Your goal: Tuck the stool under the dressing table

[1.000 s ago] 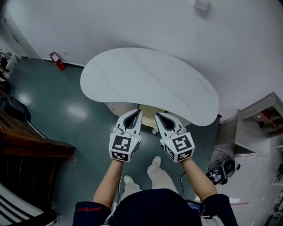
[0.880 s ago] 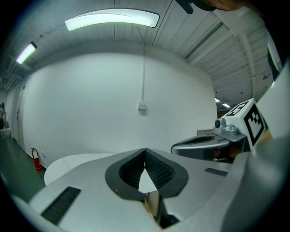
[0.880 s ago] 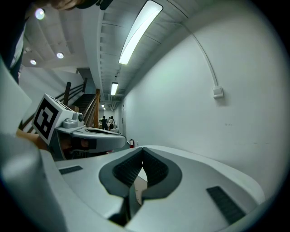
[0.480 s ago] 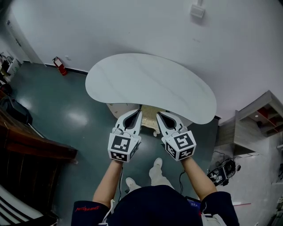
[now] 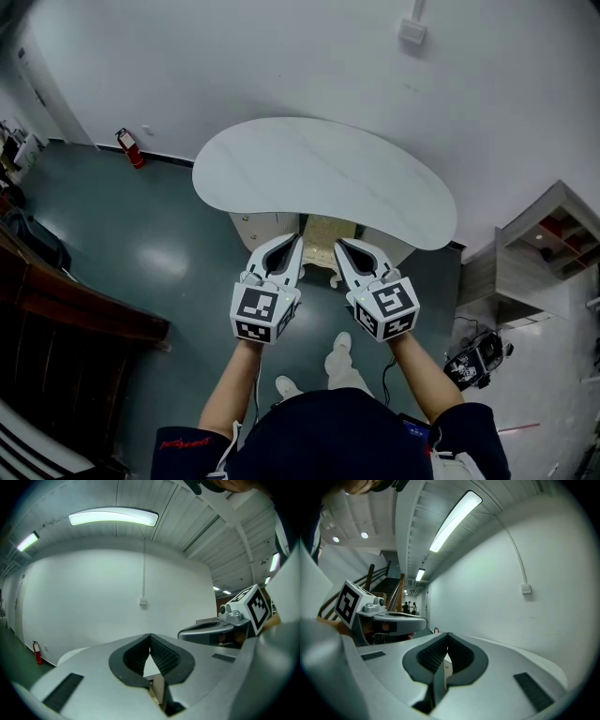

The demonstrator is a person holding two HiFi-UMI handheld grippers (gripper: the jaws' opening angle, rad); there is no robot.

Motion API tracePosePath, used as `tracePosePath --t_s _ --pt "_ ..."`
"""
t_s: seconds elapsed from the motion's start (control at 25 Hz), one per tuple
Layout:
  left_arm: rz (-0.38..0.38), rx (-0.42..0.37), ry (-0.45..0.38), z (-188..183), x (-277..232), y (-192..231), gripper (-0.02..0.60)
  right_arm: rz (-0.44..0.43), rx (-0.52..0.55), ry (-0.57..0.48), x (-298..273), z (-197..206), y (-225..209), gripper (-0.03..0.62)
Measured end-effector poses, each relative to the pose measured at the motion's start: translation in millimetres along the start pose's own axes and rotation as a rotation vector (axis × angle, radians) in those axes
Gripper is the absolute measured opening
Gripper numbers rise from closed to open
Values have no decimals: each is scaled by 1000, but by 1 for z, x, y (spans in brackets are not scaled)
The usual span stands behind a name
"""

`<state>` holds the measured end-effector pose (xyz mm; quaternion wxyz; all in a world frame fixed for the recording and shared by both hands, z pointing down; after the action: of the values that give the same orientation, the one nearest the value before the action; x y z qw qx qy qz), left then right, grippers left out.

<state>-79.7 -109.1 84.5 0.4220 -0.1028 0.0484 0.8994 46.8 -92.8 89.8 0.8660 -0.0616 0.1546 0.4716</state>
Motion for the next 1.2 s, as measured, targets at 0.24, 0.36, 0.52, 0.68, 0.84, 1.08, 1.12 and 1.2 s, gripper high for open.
tracePosePath --t_s 0.24,0.36,0.52,0.68,0.84,1.08,1.12,1.2 --pt "41 1 -40 -2 42 -9 17 25 2 -30 16 -3 37 17" --pt "56 6 -48 -3 58 -11 17 40 5 -45 24 -6 50 17" --pt "59 7 -43 3 80 -10 17 54 13 -53 30 -7 69 17" --pt "60 2 -44 5 94 -13 17 58 28 -54 32 -6 83 17" --pt "57 -13 -64 4 104 -18 17 56 52 -69 35 -10 89 17" --pt "45 -17 -54 5 104 -28 17 45 46 -89 43 -12 85 17" --pt "44 -20 -56 4 102 -32 17 45 45 -92 46 -11 83 17" --pt "48 -15 -58 2 98 -40 17 47 40 -95 53 -10 76 17"
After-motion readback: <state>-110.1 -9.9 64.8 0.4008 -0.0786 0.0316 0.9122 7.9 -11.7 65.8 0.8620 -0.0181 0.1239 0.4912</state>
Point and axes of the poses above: the fingertips, and each gripper's own axes: x backward along the fingers, y to its left, z out of its underside, the point moved 5 cm from there along x, backward along the fingers, and after that the axes turned 10 degrees about y, right-handed, at the moved point
